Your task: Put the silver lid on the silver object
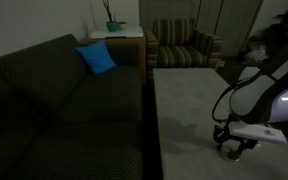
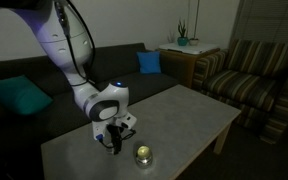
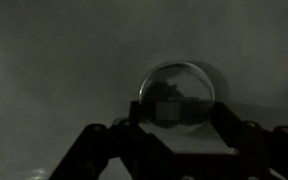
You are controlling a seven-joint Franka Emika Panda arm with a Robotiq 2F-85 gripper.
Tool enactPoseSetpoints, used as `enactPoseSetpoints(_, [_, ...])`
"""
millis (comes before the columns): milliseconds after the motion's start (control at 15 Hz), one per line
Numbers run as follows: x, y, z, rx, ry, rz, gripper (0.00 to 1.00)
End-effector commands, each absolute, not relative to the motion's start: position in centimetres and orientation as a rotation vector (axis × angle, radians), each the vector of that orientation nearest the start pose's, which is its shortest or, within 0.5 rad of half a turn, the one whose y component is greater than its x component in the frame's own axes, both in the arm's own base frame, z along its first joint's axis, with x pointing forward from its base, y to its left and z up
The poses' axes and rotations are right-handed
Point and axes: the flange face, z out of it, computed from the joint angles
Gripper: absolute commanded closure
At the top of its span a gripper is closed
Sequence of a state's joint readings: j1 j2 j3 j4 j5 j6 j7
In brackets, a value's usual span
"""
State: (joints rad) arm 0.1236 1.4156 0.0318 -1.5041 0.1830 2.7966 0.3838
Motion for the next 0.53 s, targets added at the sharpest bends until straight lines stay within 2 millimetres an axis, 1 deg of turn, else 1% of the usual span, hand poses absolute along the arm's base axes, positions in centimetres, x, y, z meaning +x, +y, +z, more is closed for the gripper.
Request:
enactPoseSetpoints(0, [52.6, 5.9, -21.4, -3.014, 0.675, 0.246, 0.56])
enactPoseSetpoints(267, [52.8, 5.8, -21.1, -3.013, 0.685, 0.217, 0.57])
enactPoseSetpoints(467, [53.0, 5.7, -20.0, -3.024, 0.682, 0.170, 0.57])
